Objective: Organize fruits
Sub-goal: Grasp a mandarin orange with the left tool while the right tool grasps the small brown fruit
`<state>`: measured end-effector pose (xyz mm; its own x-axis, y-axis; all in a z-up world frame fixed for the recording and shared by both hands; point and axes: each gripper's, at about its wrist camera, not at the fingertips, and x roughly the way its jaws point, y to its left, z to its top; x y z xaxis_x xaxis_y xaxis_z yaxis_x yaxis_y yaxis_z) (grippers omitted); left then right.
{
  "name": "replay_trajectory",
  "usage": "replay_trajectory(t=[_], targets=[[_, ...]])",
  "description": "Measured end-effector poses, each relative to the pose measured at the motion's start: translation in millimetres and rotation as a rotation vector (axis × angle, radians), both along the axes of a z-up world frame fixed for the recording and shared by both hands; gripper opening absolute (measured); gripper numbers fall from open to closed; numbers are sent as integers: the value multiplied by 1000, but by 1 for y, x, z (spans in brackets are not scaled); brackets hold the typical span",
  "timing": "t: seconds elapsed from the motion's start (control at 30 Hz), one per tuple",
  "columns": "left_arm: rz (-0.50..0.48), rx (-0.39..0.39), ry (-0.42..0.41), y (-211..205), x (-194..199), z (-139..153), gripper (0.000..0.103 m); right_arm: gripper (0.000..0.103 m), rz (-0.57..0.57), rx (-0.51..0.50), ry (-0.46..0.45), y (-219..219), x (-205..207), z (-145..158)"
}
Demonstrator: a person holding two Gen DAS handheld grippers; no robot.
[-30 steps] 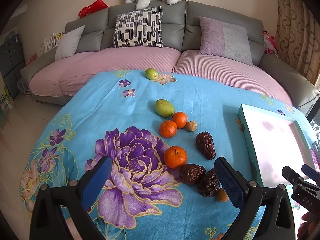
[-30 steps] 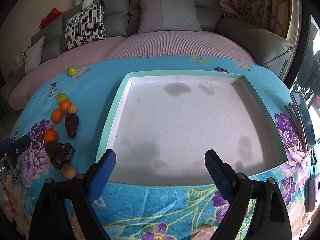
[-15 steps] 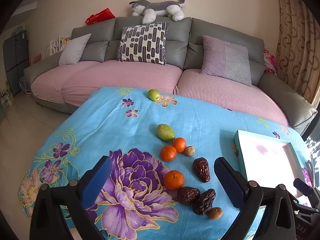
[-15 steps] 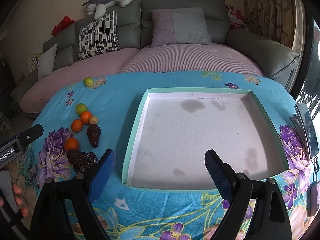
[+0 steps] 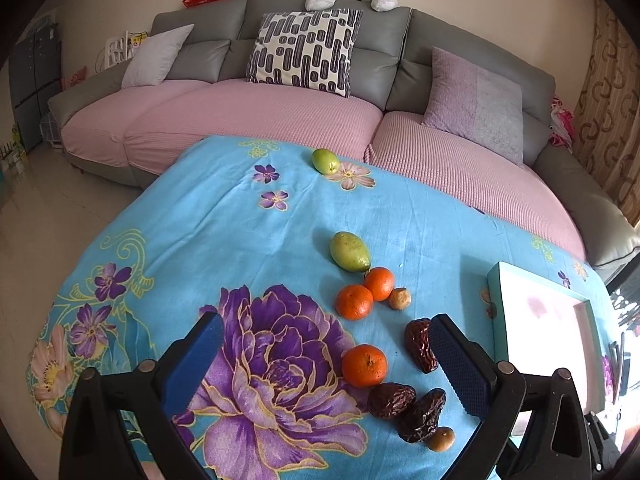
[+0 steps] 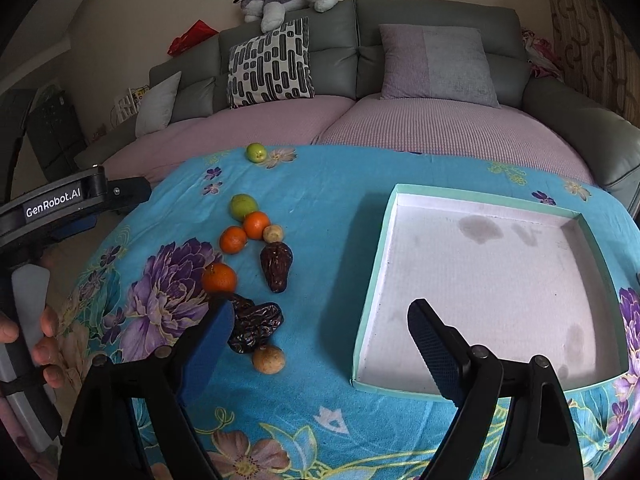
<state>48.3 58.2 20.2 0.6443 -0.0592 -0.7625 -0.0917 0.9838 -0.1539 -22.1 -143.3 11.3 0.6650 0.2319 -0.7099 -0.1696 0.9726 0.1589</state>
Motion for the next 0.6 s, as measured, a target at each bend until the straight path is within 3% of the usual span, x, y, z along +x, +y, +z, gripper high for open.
replay_trajectory(t=[0.07,0.2,0.27,0.33,0.4,0.47,0.6], targets=[[-24,-50,45,-1,8,-19,102,72,37,0,11,10,0,-3],[-30,-112,139,-1,19,-49,90,72,89,-8,50,23,2,-14],[-34,-136,158,-1,22,-57,88,70,108,6,82,25,5,-22],[-46,-180,170,-2,24,-63,87,53,119,11,121,27,8,-32],[-61,-200,185,-4,26,-68,75,51,123,10,155,29,12,-43],[-72,-200,198,-8,27,-73,73,51,134,7,187,32,14,-51],[-86,-229,199,-8,28,-82,58,44,153,-2,214,37,16,-62]])
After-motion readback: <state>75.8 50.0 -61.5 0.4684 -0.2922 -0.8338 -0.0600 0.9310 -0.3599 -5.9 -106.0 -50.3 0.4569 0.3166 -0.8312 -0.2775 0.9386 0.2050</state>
